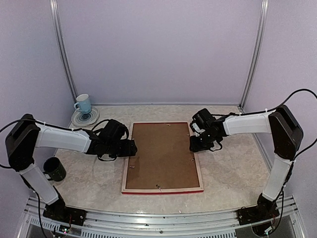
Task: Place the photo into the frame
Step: Press the fastener onto the backboard, then adjust the photo frame at the center of the board.
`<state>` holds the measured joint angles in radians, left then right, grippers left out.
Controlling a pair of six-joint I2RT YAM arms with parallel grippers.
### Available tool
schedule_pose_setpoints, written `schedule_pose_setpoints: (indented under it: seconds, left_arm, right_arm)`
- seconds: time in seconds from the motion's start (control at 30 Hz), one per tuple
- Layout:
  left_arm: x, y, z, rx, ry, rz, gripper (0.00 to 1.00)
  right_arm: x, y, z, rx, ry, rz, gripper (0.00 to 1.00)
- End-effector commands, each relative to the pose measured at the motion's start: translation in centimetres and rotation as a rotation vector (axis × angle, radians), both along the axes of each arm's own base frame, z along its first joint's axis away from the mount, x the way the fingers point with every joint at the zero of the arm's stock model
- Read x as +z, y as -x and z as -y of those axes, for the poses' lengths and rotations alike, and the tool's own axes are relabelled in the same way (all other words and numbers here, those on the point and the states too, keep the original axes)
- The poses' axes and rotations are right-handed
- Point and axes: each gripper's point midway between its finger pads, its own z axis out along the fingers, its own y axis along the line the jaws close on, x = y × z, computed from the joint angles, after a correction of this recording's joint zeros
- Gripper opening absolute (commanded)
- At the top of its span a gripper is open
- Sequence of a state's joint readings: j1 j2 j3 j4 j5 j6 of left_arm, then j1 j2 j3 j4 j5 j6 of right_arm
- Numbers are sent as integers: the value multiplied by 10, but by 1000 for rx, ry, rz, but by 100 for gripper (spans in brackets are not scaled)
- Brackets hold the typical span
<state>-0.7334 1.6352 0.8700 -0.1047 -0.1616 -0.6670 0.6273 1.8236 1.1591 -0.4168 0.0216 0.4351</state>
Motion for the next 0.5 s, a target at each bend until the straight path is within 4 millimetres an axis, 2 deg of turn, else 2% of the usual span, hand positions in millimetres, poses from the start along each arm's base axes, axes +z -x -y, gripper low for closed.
schedule_pose_setpoints:
  seconds: [0.0,0.2,0.37,0.47]
  left_arm:
    - [-21,-1,-13,29,-13,-36,72]
    - [-35,-3,-19,41,-29,-59,71]
    - [-37,-4,-7,7,19,-63,71]
    - [-36,-8,0,-6,43,-53,65]
  right_arm:
    - [-7,-2,-2,2,-15,-10,38]
    - [-9,-6,-1,-4,-14,-11,38]
    - [-15,-5,-6,11,-62,-44,37]
    - [-18,-6,-8,15,-73,-54,37]
